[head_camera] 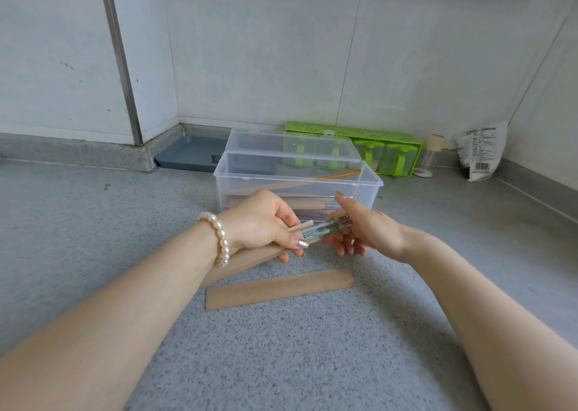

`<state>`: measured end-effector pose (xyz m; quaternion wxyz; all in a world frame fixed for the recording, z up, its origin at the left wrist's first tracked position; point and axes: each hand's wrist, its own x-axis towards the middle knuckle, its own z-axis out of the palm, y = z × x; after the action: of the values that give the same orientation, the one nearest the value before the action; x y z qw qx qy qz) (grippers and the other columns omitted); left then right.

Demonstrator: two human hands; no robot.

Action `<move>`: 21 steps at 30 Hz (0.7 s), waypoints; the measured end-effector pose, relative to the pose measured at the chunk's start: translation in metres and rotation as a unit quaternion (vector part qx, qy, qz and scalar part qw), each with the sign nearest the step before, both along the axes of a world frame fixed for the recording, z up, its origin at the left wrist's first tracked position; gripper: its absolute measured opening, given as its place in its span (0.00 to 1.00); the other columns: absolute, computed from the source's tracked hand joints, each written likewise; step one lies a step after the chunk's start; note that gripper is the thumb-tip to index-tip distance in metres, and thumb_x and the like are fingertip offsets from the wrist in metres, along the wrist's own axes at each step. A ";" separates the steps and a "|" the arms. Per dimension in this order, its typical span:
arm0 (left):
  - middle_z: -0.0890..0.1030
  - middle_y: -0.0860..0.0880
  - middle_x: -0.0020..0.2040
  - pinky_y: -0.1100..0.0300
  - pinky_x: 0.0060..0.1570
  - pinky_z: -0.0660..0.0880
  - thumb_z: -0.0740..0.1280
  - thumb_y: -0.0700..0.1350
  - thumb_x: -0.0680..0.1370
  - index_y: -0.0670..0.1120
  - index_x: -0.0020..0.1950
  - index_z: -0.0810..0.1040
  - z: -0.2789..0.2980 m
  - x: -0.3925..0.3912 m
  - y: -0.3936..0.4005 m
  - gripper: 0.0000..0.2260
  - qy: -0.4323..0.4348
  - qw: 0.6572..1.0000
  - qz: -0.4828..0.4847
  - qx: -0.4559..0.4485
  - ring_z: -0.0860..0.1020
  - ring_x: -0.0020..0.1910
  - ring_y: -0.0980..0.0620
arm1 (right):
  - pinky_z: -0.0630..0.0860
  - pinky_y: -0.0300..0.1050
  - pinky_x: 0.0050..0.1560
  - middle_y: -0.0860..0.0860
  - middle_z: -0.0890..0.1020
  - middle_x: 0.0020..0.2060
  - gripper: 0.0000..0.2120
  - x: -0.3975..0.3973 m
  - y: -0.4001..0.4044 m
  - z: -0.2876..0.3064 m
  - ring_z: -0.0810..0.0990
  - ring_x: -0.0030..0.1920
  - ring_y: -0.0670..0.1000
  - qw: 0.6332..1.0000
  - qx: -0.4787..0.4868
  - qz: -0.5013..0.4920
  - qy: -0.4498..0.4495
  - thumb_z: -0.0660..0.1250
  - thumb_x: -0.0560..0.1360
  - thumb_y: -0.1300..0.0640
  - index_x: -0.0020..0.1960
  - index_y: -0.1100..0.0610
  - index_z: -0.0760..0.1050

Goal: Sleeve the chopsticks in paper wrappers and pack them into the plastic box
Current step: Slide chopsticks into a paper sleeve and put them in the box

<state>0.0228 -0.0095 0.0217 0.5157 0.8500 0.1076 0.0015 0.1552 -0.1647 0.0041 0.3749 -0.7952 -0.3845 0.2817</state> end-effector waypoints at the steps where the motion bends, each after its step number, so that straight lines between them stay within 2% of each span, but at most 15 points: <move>1: 0.84 0.44 0.36 0.64 0.31 0.78 0.72 0.35 0.70 0.35 0.47 0.80 0.000 0.000 0.000 0.07 0.002 1.000 -0.001 0.002 0.80 0.28 0.53 | 0.65 0.42 0.34 0.55 0.75 0.32 0.36 -0.001 0.000 0.000 0.70 0.32 0.50 1.000 -0.008 0.003 -0.010 0.39 0.79 0.37 0.44 0.61 0.78; 5: 0.84 0.45 0.36 0.63 0.33 0.78 0.72 0.35 0.70 0.36 0.46 0.80 -0.001 0.001 0.002 0.06 0.002 1.000 0.000 0.002 0.80 0.28 0.53 | 0.64 0.39 0.35 0.54 0.74 0.31 0.32 -0.006 0.000 0.001 0.68 0.31 0.48 0.997 -0.015 -0.004 -0.074 0.40 0.78 0.38 0.43 0.60 0.73; 8: 0.84 0.47 0.35 0.64 0.33 0.77 0.72 0.37 0.71 0.39 0.45 0.80 0.000 0.001 0.001 0.05 -0.008 1.000 0.000 -0.002 0.79 0.27 0.55 | 0.62 0.37 0.32 0.53 0.72 0.27 0.25 -0.007 0.004 0.000 0.66 0.25 0.45 0.994 0.062 -0.024 -0.092 0.47 0.79 0.41 0.42 0.61 0.68; 11: 0.85 0.47 0.37 0.67 0.30 0.75 0.72 0.37 0.71 0.40 0.45 0.80 0.001 0.001 0.002 0.05 -0.018 1.000 0.004 -0.014 0.80 0.29 0.54 | 0.58 0.37 0.25 0.51 0.70 0.23 0.11 -0.005 0.003 0.003 0.62 0.22 0.46 0.983 0.174 -0.055 -0.003 0.59 0.79 0.53 0.41 0.59 0.67; 14: 0.85 0.47 0.39 0.64 0.35 0.77 0.70 0.39 0.73 0.41 0.45 0.81 0.001 0.001 0.004 0.03 -0.025 1.000 0.004 -0.018 0.83 0.35 0.51 | 0.60 0.38 0.23 0.51 0.71 0.21 0.09 0.000 -0.002 0.006 0.63 0.22 0.48 0.963 0.247 -0.076 0.072 0.67 0.73 0.61 0.37 0.60 0.69; 16: 0.85 0.44 0.42 0.59 0.42 0.79 0.69 0.41 0.74 0.42 0.46 0.82 0.002 0.001 0.008 0.04 -0.021 1.000 0.005 -0.010 0.84 0.39 0.48 | 0.64 0.39 0.23 0.52 0.73 0.21 0.09 0.004 -0.005 0.004 0.66 0.22 0.50 0.955 0.267 -0.091 0.086 0.69 0.68 0.60 0.35 0.60 0.70; 19: 0.84 0.40 0.43 0.60 0.40 0.78 0.68 0.41 0.74 0.40 0.45 0.81 0.003 0.000 0.012 0.05 0.010 1.000 0.008 -0.004 0.84 0.41 0.47 | 0.66 0.40 0.24 0.53 0.75 0.22 0.08 0.012 -0.009 0.004 0.69 0.24 0.51 0.944 0.291 -0.133 0.086 0.69 0.68 0.60 0.35 0.61 0.71; 21: 0.84 0.40 0.43 0.58 0.42 0.78 0.69 0.41 0.74 0.41 0.44 0.82 0.002 0.000 0.014 0.04 0.013 1.000 0.022 0.016 0.83 0.43 0.47 | 0.66 0.40 0.25 0.53 0.75 0.23 0.07 0.015 -0.012 0.006 0.69 0.25 0.51 0.934 0.313 -0.150 0.088 0.68 0.70 0.61 0.36 0.61 0.71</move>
<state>0.0230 0.0043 0.0239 0.5003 0.8556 0.1326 0.0037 0.1698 -0.1770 0.0103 0.6749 -0.6580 -0.2949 0.1571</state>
